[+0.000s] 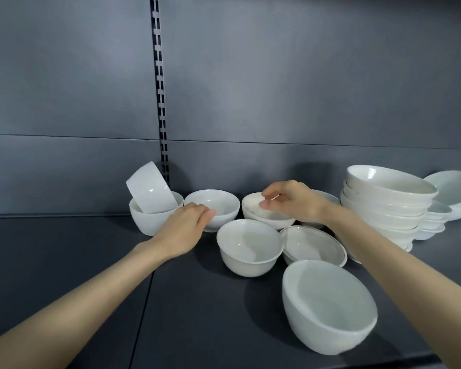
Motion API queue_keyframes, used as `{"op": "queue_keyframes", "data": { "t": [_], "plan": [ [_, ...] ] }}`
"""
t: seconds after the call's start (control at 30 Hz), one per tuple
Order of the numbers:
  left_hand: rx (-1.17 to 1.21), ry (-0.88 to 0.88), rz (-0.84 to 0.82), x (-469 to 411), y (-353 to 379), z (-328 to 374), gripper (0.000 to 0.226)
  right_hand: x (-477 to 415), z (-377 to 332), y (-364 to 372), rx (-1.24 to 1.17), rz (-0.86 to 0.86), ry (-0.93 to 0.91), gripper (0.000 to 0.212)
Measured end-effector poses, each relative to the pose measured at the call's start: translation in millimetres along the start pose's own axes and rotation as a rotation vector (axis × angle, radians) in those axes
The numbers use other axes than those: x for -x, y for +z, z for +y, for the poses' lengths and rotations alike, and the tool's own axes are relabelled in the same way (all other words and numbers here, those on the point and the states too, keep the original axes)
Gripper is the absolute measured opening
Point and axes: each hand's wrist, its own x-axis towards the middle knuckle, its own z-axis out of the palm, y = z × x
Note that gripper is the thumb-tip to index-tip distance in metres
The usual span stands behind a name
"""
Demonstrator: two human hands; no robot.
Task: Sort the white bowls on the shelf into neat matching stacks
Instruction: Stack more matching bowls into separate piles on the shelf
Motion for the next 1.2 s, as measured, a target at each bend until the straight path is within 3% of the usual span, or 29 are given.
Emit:
{"op": "queue_keyframes", "data": {
  "t": [0.23, 0.6, 0.97, 1.13, 1.2],
  "plan": [
    [-0.001, 0.049, 0.089, -6.7, 1.5, -8.2, 0.023, -18.5, -2.7, 8.3, 0.027, -0.043, -0.035, 0.032],
    [-0.013, 0.118, 0.228, -11.9, -1.7, -1.0, 0.024, -30.2, 1.9, 8.1, -0.074, -0.047, -0.063, 0.038],
    [0.063, 0.387, 0.275, -19.5, -28.5, 5.6, 0.017, -22.5, -4.8, -4.0, -0.484, -0.1, -0.071, 0.074],
    [0.137, 0.471, 0.225, -23.2, -36.8, 13.1, 0.018, -11.4, -4.2, -7.2, -0.679, -0.055, -0.07, 0.079],
    [0.168, 0.469, 0.22, -22.3, -37.6, 14.9, 0.012, -5.4, -5.8, -7.6, -0.688, -0.001, -0.09, 0.069]
  ]
}}
